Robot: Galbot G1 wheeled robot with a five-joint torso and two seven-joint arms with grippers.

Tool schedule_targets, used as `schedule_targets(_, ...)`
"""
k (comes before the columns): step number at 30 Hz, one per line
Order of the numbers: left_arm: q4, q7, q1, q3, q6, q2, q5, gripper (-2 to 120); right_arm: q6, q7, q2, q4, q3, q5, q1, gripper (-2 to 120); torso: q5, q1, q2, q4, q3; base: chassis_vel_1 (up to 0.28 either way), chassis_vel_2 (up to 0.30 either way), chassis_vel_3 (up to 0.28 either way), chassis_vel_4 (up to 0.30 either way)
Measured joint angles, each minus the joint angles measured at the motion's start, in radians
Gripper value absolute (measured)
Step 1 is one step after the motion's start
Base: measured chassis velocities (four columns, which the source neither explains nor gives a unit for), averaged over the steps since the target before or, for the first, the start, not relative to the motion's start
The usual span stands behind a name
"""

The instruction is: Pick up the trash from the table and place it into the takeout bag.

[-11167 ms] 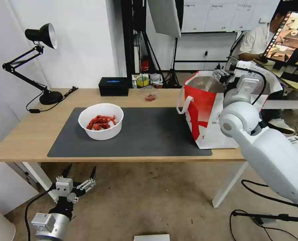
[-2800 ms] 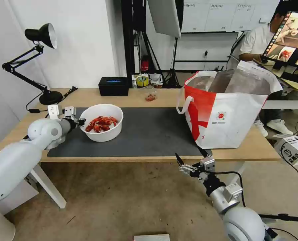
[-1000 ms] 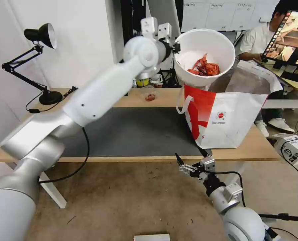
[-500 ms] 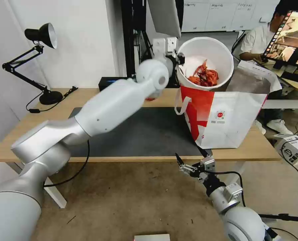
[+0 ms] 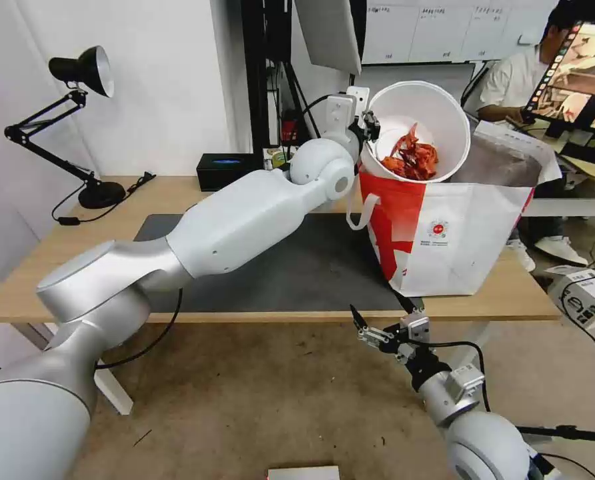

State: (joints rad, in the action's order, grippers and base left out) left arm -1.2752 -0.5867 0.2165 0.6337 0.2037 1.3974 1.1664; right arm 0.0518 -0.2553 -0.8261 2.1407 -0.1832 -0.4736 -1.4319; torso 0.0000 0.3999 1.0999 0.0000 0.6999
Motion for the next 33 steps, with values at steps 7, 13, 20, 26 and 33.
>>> schedule_targets(7,-0.001,-0.005,-0.004,0.026,-0.027,0.008,-0.030,0,0.000,0.000,0.000,0.000,0.000,0.000,0.000,100,0.0000,0.000,0.000,0.0000,0.000,0.000,0.000,0.000,0.000)
schedule_targets(13,-0.047,0.042,-0.012,0.057,-0.031,-0.016,-0.060,0,0.000,0.000,0.000,0.000,0.000,0.000,0.000,100,0.0000,0.000,0.000,0.0000,0.000,0.000,0.000,0.000,0.000)
schedule_targets(20,-0.084,0.109,-0.009,0.092,-0.033,-0.034,-0.087,0,0.000,0.000,0.000,0.000,0.000,0.000,0.000,100,0.0000,0.000,0.000,0.0000,0.000,0.000,0.000,0.000,0.000)
schedule_targets(26,-0.098,0.159,-0.004,0.102,-0.034,-0.040,-0.074,14,0.000,0.000,0.000,0.000,0.000,0.000,0.000,100,-0.0001,0.000,0.000,0.0000,0.000,0.000,0.000,0.000,0.000)
schedule_targets(33,-0.109,0.175,0.004,0.119,-0.010,-0.042,-0.044,37,0.000,0.000,0.000,0.000,0.000,0.000,0.000,100,0.0000,0.000,0.000,0.0000,0.000,0.000,0.000,0.000,0.000)
